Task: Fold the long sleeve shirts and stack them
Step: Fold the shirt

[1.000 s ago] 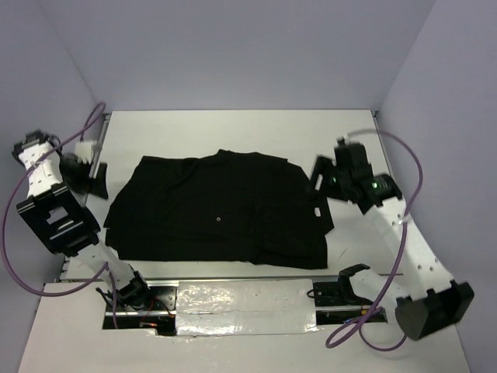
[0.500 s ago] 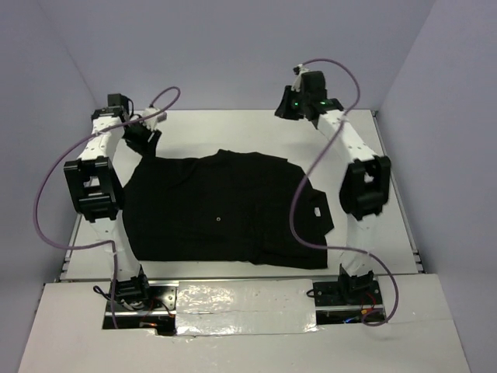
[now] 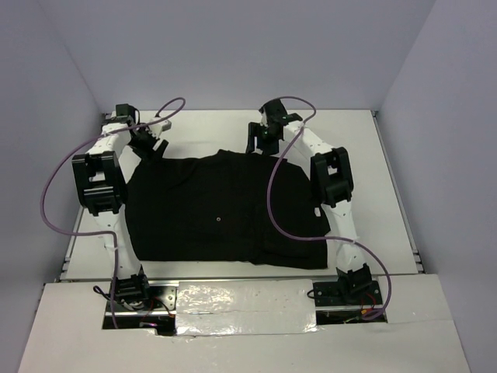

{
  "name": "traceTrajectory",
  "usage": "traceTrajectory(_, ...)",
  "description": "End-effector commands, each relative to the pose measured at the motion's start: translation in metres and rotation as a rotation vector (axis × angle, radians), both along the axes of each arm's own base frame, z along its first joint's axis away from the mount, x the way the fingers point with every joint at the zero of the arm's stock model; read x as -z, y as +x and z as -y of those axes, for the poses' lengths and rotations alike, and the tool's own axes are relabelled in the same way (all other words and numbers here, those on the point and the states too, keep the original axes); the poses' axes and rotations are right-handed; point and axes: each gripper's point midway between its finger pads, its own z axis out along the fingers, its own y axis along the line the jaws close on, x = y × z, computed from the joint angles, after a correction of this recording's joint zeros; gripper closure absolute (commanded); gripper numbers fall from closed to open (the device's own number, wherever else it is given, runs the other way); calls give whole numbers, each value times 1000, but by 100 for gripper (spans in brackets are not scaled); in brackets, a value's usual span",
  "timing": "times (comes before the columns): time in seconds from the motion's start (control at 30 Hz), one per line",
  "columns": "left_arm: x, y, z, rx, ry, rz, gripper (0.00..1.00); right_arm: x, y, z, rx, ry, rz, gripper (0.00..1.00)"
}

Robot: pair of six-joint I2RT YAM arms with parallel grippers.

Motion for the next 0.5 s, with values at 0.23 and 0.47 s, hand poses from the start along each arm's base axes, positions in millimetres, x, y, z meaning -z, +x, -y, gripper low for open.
traceTrajectory(0.23, 46, -16, 8, 156, 14, -77, 1, -16, 8, -14, -34, -121, 126, 29)
traceTrajectory(0.47, 32, -22, 16, 152, -14, -60, 93, -70, 22, -5, 40, -212, 338, 30)
